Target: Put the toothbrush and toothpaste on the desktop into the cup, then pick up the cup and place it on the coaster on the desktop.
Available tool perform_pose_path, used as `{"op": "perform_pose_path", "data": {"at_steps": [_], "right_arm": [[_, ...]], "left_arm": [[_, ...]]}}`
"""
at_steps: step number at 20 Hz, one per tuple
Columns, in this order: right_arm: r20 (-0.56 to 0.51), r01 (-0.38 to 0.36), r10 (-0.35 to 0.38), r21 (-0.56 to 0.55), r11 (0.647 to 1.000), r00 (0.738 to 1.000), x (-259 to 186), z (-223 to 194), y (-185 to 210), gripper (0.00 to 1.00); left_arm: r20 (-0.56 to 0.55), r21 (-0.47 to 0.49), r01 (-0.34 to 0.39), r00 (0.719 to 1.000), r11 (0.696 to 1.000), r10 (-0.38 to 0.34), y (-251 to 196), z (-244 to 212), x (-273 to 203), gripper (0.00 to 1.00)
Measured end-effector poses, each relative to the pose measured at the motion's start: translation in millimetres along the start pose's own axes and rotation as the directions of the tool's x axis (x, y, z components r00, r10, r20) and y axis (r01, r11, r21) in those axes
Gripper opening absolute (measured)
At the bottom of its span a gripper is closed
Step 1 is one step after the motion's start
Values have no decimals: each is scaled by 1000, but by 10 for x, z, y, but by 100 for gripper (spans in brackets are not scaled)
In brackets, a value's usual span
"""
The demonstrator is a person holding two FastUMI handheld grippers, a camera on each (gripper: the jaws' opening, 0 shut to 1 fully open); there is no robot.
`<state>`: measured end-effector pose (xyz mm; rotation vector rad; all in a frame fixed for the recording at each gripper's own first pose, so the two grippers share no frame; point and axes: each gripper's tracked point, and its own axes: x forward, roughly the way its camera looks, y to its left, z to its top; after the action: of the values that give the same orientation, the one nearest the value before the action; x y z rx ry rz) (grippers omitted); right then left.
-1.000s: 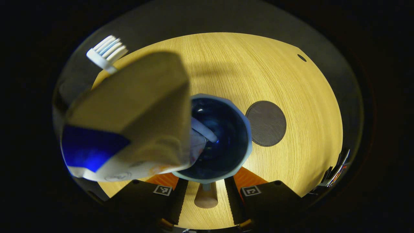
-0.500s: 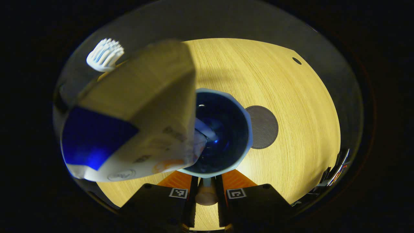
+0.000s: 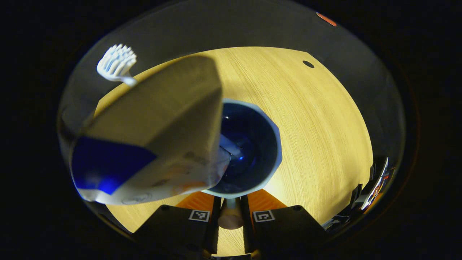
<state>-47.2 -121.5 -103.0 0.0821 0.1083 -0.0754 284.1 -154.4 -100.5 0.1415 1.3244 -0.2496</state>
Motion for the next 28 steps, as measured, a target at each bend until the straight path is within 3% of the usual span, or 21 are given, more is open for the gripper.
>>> {"op": "perform_pose_path", "data": {"at_steps": [2, 5, 9, 14, 17, 18, 19, 22, 25, 27, 28], "right_arm": [[-15, -1, 1, 10, 1000, 1000, -8, -69, -8, 99], [-19, -1, 1, 7, 1000, 1000, -25, -105, -44, 99], [-40, -14, 17, 75, 997, 999, 35, -201, 11, 99], [-56, -17, 22, 84, 996, 998, 65, -261, 58, 99], [-56, -15, 19, 74, 997, 998, 78, -225, 75, 99], [-57, -13, 17, 72, 997, 998, 76, -206, 88, 99], [-57, -12, 16, 72, 997, 998, 86, -180, 107, 99], [-55, -12, 17, 82, 997, 998, 118, -128, 237, 99], [-61, -15, 21, 95, 995, 998, 203, -78, 417, 98], [-47, -21, 26, 100, 995, 999, 245, 20, 550, 99], [-37, -30, 33, 102, 994, 999, 265, 73, 626, 98]], "left_arm": [[-23, 8, 15, 1000, 1000, -15, -154, 18, 77, 29], [-52, 5, 16, 999, 1000, -16, 241, -49, 310, 29], [-71, -9, -6, 997, 1000, 5, 222, 38, 501, 28], [-78, 14, 7, 997, 1000, -6, 152, 77, 540, 36], [21, 47, -24, 1000, 999, 23, 350, 212, 310, 82], [67, 50, -45, 997, 998, 41, 429, 280, 223, 84], [109, 57, -74, 992, 996, 68, 530, 324, 140, 92], [215, 49, -111, 972, 993, 98, 819, 386, -99, 100], [326, 13, -107, 940, 994, 97, 820, 301, -316, 100], [417, -11, -109, 903, 994, 103, 885, 316, -503, 100], [476, -27, -120, 871, 992, 118, 918, 302, -612, 97]]}}
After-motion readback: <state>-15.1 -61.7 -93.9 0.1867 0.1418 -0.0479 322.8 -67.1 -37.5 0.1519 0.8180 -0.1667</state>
